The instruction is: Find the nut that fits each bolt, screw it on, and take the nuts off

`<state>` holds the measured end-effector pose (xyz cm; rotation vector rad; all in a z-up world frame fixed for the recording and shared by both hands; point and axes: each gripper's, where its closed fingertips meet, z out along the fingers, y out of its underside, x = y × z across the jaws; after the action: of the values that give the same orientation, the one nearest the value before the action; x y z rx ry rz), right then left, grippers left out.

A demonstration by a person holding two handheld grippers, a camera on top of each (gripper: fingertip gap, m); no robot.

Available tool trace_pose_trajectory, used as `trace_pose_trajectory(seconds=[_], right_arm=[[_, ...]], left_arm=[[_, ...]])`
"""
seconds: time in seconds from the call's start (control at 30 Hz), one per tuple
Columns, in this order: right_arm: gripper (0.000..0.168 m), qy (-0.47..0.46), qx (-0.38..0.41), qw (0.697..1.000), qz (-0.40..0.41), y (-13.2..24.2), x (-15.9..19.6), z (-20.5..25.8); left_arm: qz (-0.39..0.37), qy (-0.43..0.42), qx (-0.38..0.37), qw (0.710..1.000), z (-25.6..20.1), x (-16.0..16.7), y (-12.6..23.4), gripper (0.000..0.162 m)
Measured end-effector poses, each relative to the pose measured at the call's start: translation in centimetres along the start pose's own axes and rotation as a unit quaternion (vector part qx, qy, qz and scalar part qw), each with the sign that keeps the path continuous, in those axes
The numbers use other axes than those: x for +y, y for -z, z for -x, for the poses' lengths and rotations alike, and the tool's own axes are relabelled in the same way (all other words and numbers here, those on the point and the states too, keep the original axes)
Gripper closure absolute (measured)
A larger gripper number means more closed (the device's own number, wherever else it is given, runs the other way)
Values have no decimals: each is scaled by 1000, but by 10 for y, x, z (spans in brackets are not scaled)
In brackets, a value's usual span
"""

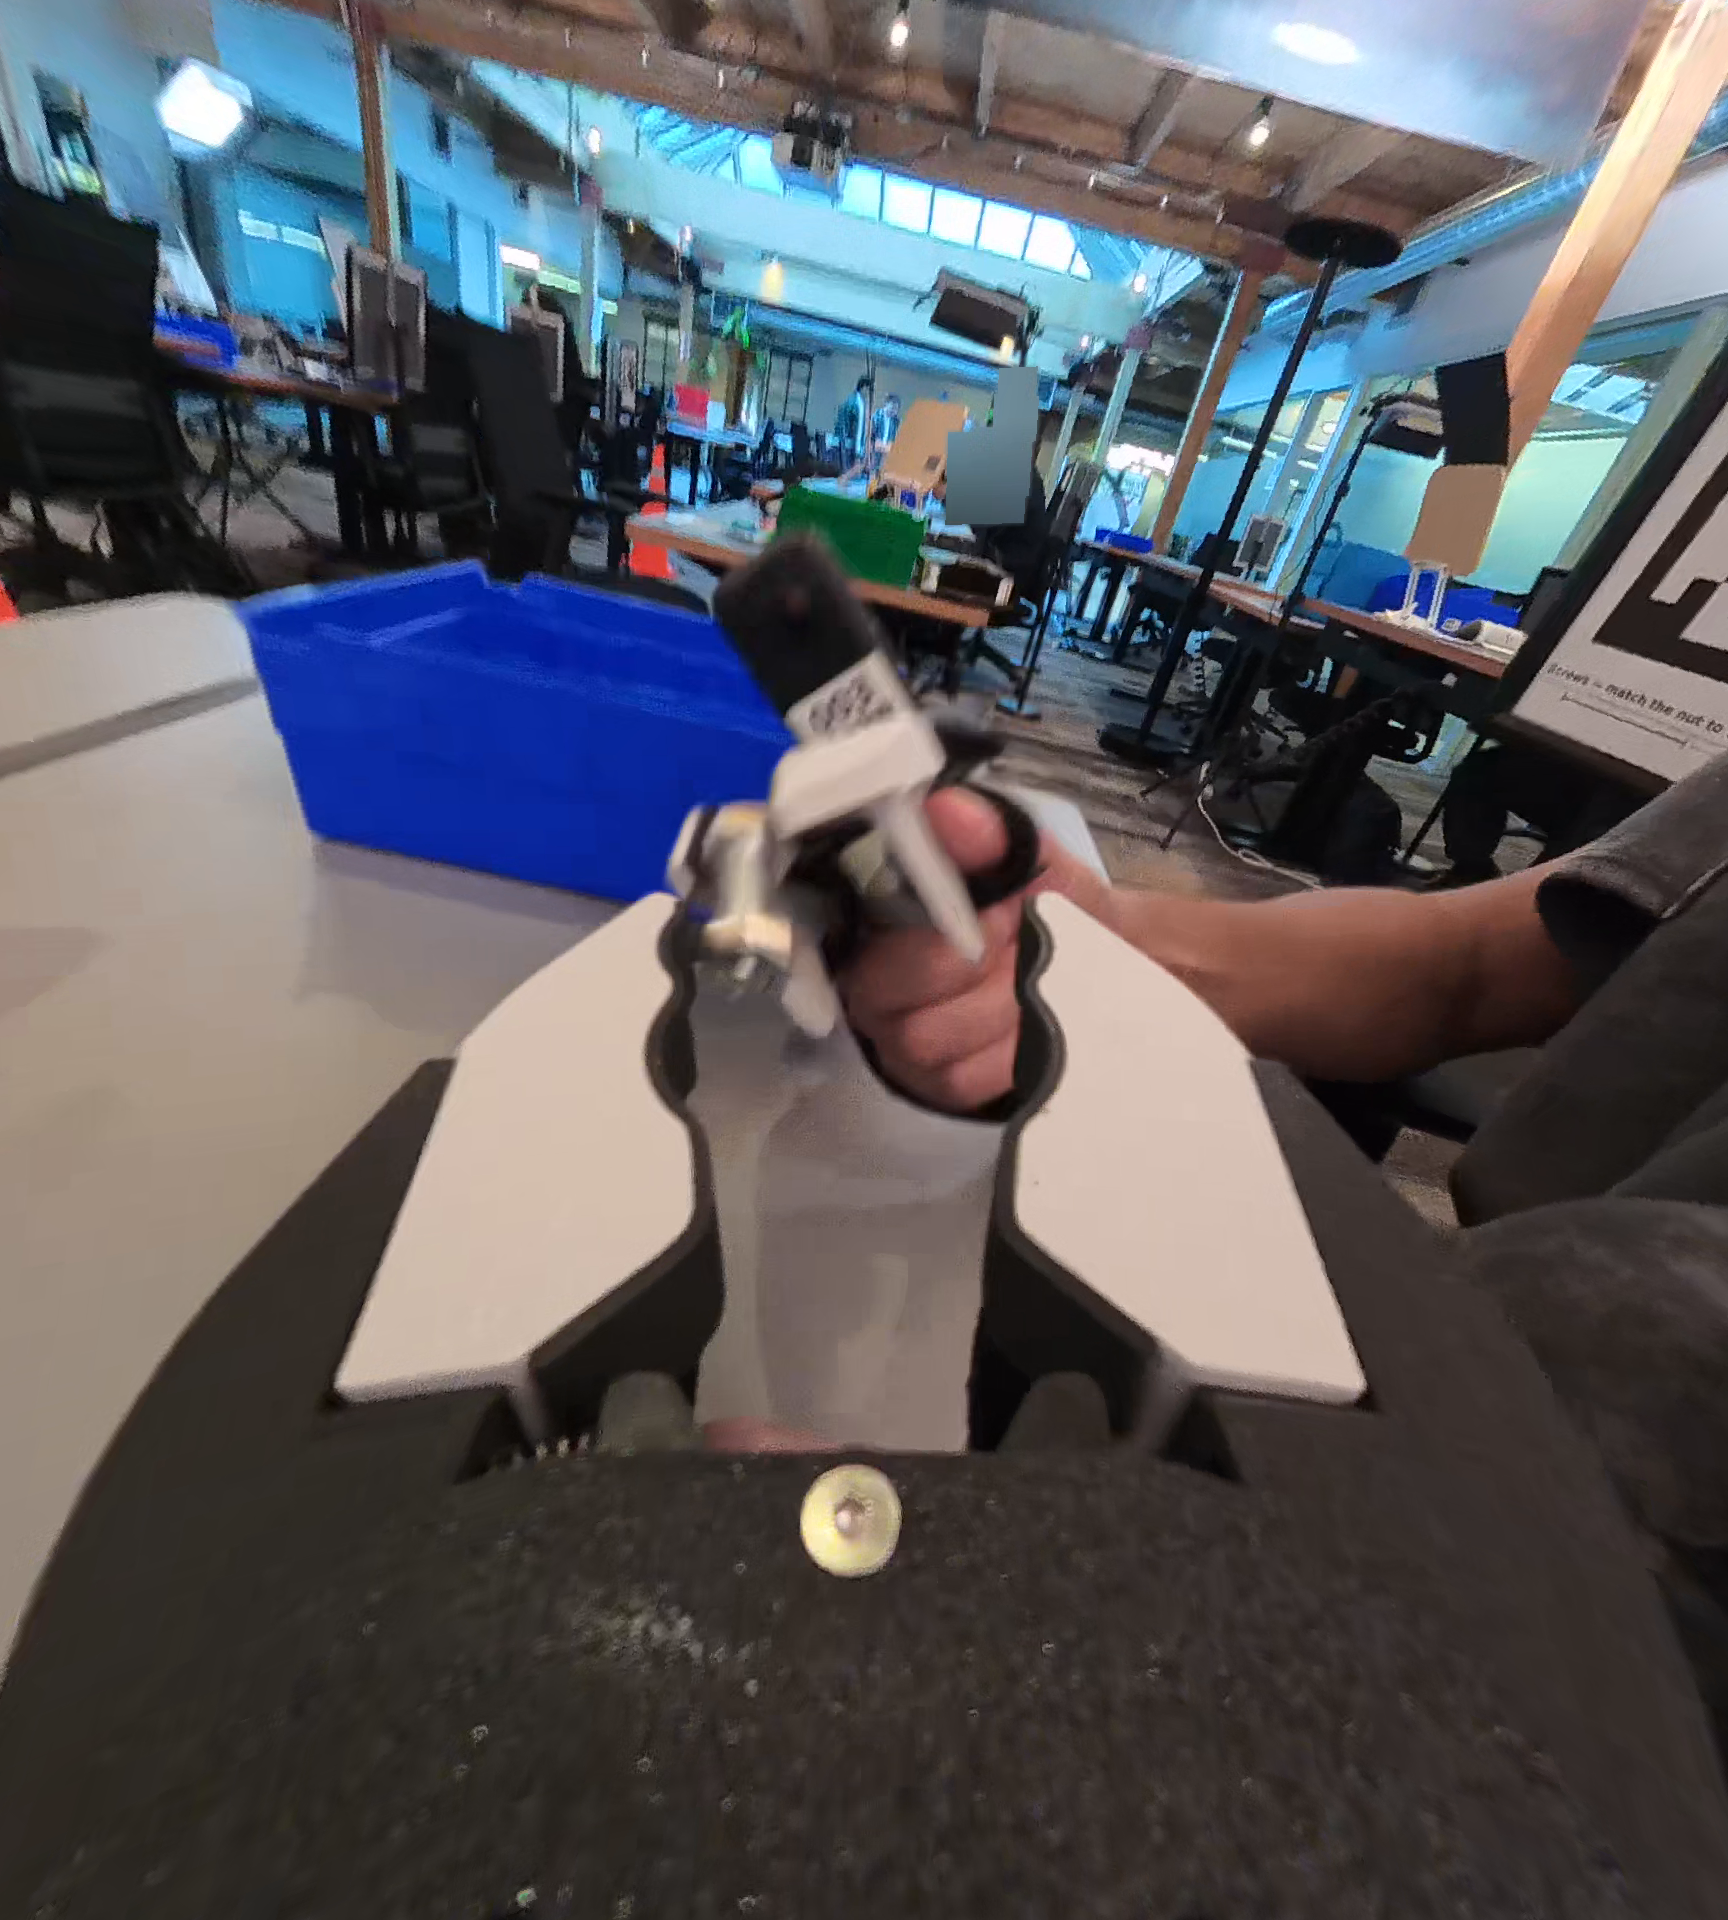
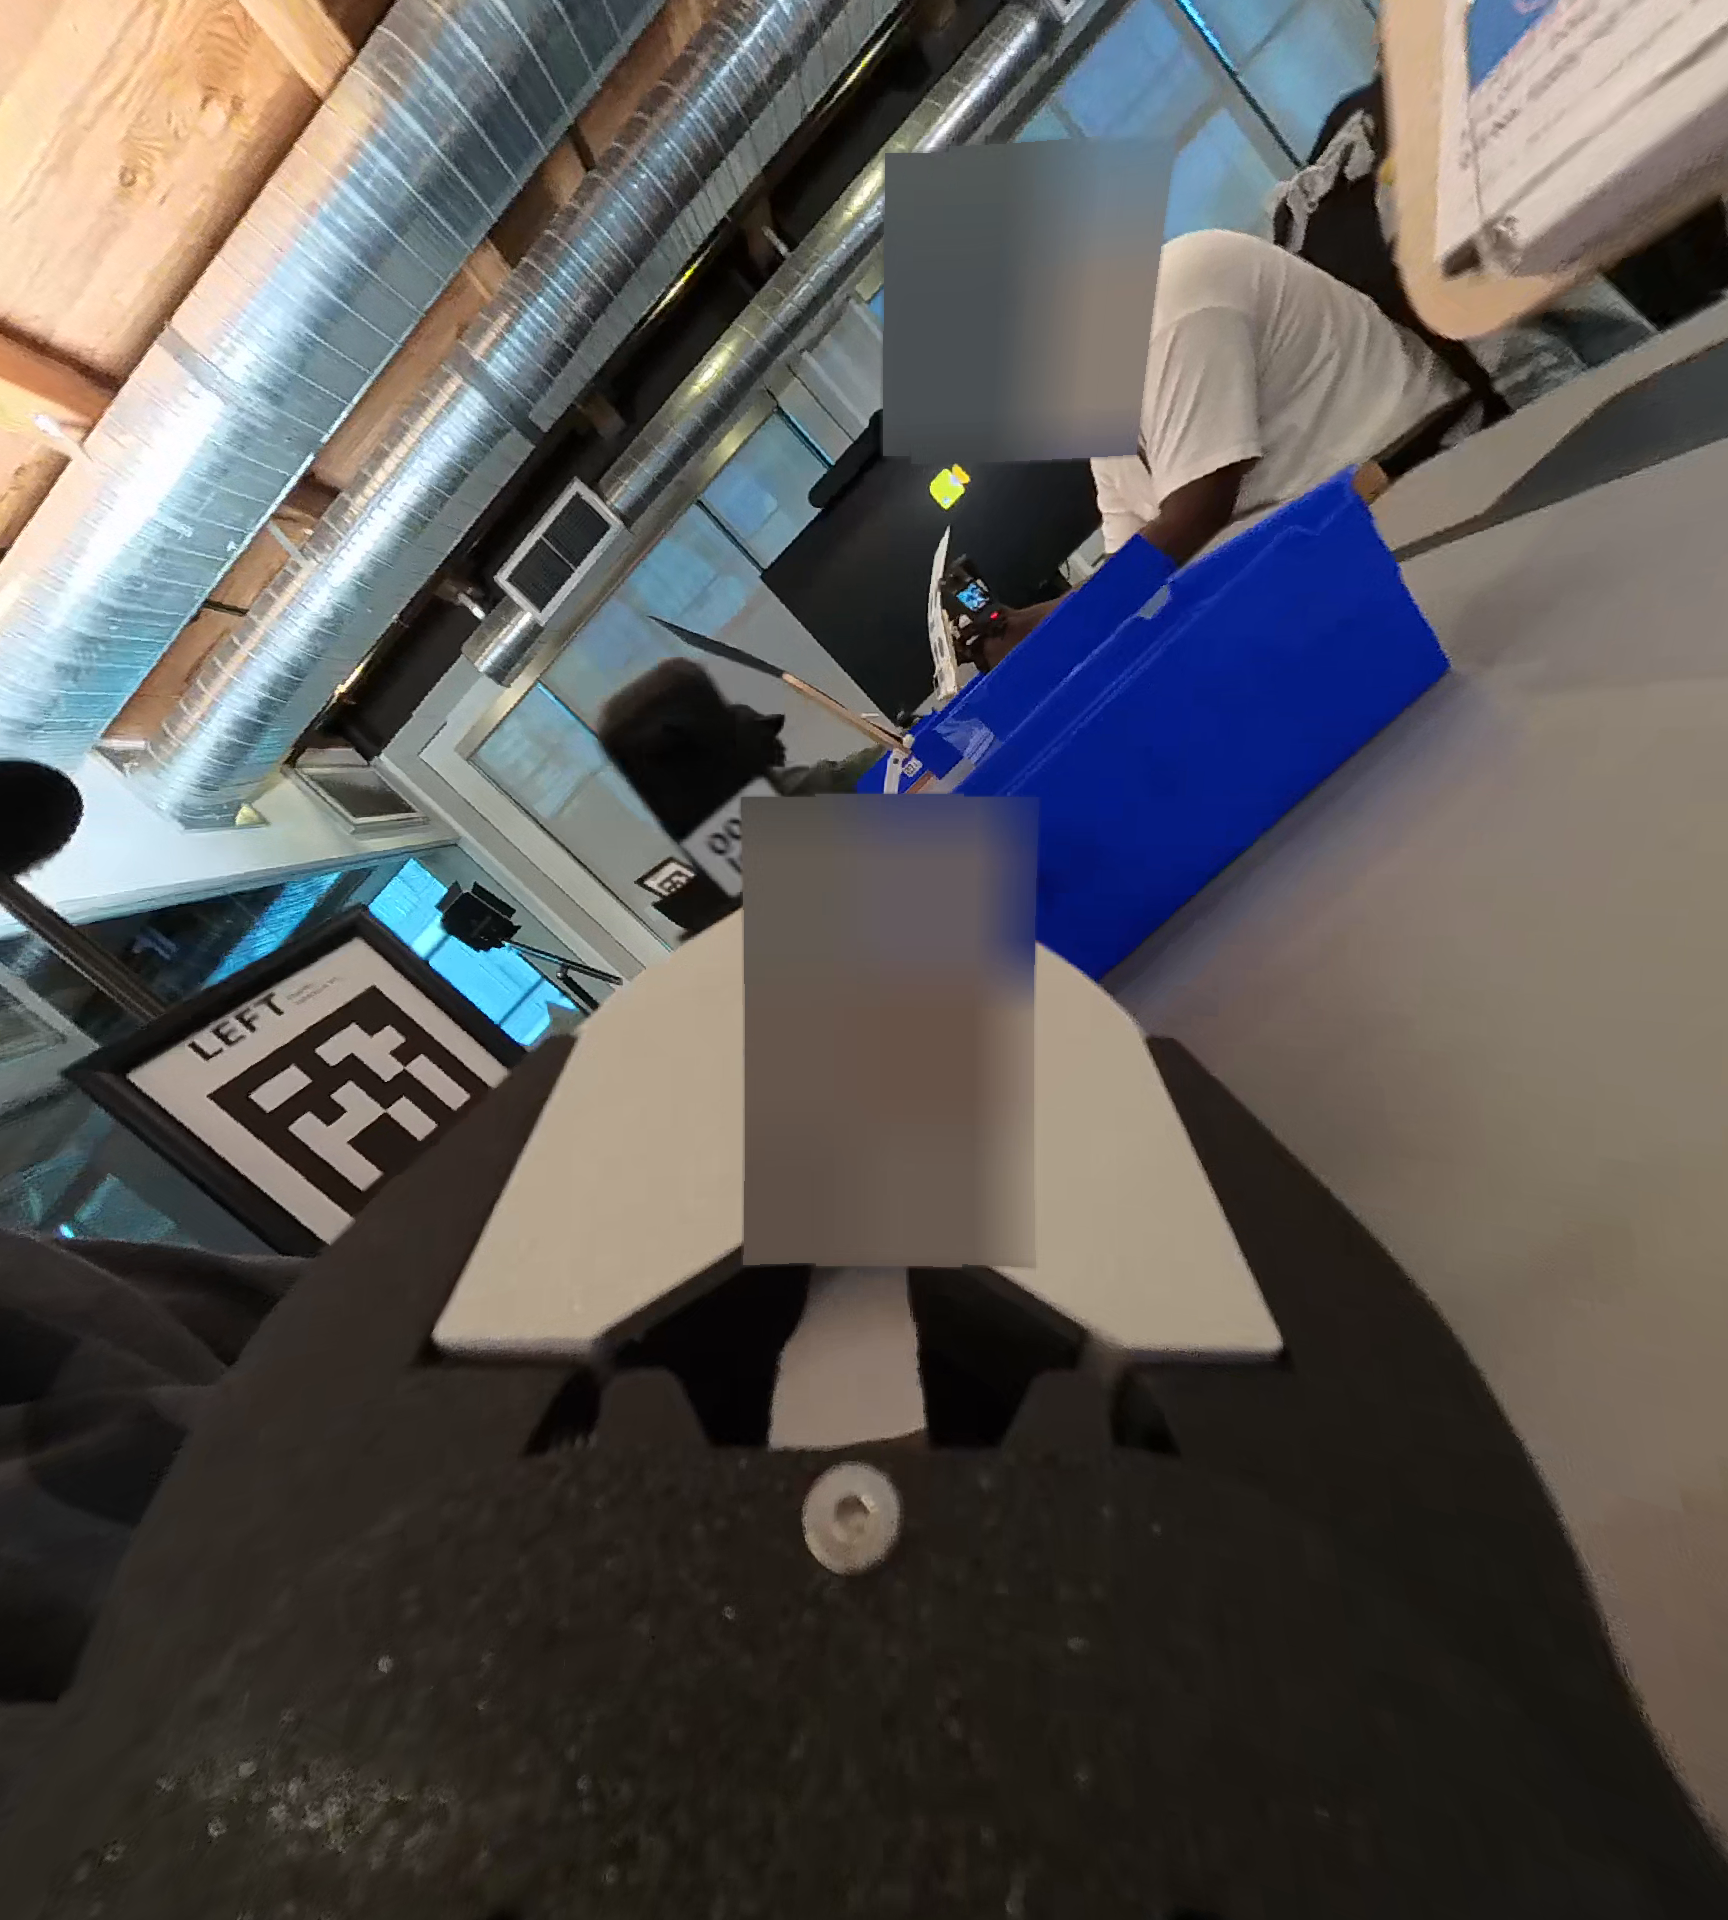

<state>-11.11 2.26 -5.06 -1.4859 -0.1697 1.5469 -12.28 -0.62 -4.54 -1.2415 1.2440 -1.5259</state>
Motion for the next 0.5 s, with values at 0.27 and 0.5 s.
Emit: trace_pose_trajectory(seconds=[0.27, 0.5], right_arm=[[151, 13, -18, 1000, 2, -3, -2, 14], [151, -10, 15, 1000, 1, 5, 4, -11]], left_arm=[[15, 30, -12, 999, 15, 13, 6, 115], [-53, 2, 14, 998, -6, -25, 12, 129]])
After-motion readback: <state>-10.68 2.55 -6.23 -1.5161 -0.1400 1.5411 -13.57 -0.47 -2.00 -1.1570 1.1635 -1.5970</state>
